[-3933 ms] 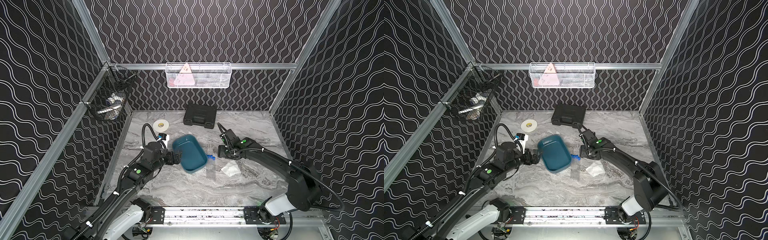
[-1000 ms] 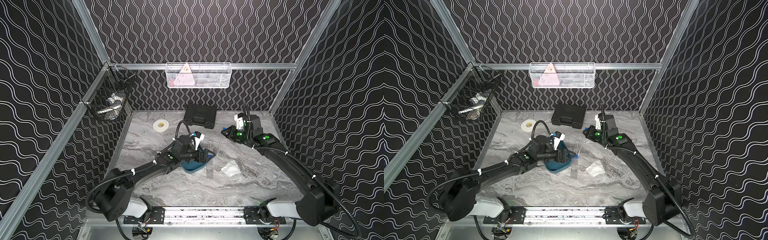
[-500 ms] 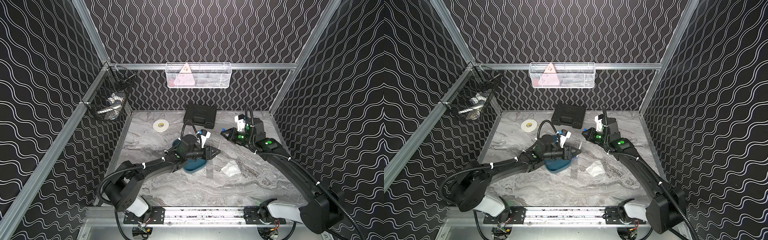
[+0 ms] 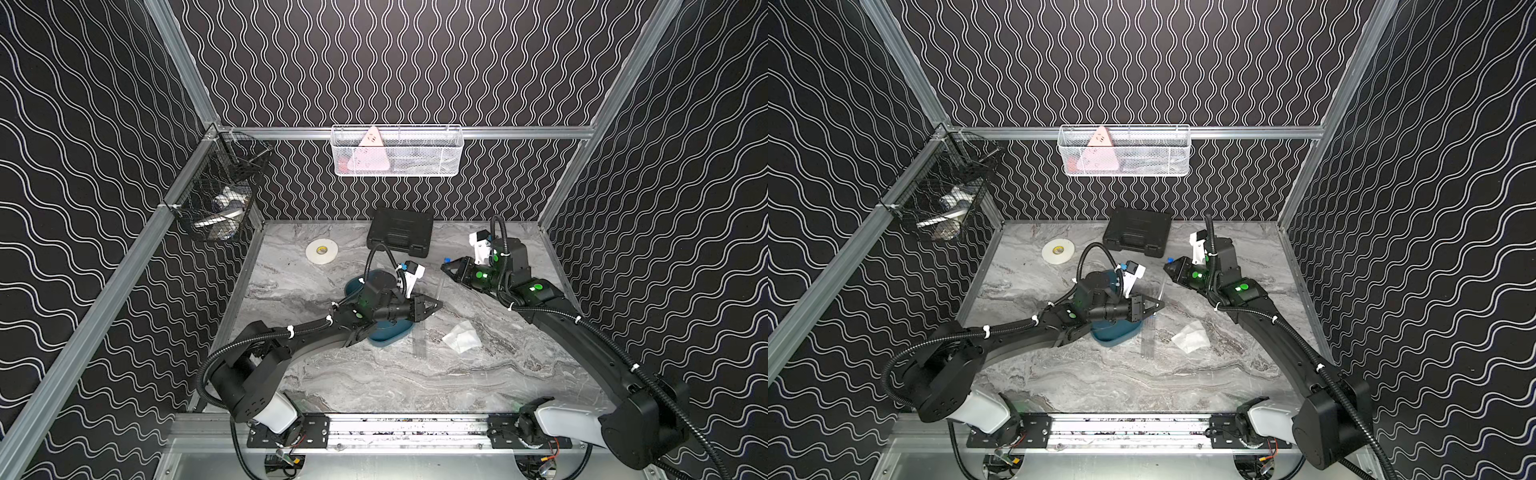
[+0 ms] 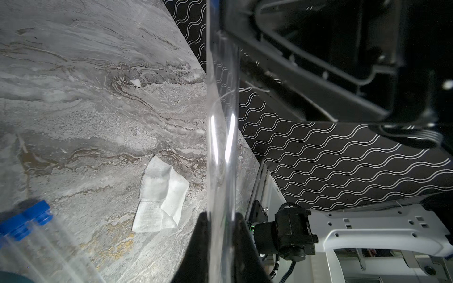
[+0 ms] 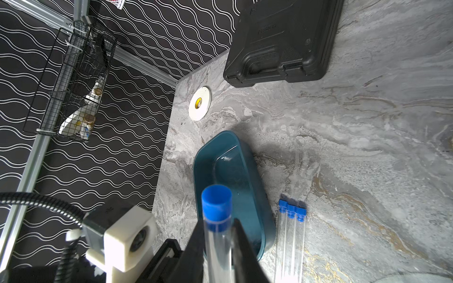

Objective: Wipe the exteriors of test tubes
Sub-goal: Pick up the test tube at the center of the board, then pick up the cleaning item at the center of the board.

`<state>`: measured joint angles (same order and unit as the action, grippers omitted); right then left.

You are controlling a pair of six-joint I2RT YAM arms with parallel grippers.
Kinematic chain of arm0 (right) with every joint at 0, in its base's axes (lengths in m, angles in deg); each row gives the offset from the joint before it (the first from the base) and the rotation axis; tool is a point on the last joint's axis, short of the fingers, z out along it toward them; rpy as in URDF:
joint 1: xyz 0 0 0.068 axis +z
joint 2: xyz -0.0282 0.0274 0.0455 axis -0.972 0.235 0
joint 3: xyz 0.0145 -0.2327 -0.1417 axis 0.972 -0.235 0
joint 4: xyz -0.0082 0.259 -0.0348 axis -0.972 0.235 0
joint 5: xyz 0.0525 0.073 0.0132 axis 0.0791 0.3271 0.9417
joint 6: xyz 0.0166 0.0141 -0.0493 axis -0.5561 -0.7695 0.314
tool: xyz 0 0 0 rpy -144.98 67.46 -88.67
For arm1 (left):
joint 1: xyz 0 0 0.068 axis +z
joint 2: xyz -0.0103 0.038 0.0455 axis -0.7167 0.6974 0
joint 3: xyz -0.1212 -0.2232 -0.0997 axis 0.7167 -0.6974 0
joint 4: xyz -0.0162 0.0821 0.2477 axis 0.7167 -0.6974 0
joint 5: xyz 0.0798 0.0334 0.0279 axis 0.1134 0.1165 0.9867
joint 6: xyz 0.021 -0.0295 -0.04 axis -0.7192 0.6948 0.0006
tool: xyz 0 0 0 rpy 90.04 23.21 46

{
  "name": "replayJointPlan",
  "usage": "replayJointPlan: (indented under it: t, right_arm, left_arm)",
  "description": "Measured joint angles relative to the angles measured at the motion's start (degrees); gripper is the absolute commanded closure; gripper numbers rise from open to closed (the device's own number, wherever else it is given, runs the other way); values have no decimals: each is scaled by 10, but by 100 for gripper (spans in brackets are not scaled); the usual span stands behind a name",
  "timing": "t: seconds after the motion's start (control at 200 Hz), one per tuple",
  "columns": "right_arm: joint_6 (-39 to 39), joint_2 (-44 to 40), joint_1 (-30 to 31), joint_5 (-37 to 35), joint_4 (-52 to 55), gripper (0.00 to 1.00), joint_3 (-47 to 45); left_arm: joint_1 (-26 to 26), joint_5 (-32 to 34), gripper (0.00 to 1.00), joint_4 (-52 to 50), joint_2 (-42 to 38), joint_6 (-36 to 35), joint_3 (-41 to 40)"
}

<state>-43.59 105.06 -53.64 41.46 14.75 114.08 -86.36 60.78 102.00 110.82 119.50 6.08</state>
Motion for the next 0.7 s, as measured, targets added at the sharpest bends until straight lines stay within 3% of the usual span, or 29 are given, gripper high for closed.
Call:
replayJointPlan:
  t: [0.08, 0.17, 0.445, 0.7]
  right_arm:
    - [1, -1, 0, -1, 1, 30, 0]
    - [7, -8, 0, -10, 10, 23, 4]
    - [26, -41, -13, -116, 112, 27, 18]
    - [24, -5, -14, -189, 254, 38, -68]
  left_arm:
    - [0, 7, 95, 0, 0, 2, -5]
    - [0, 12, 95, 0, -1, 2, -14]
    - [0, 38, 95, -16, -23, 2, -38]
    - [1, 48, 95, -24, -37, 1, -57]
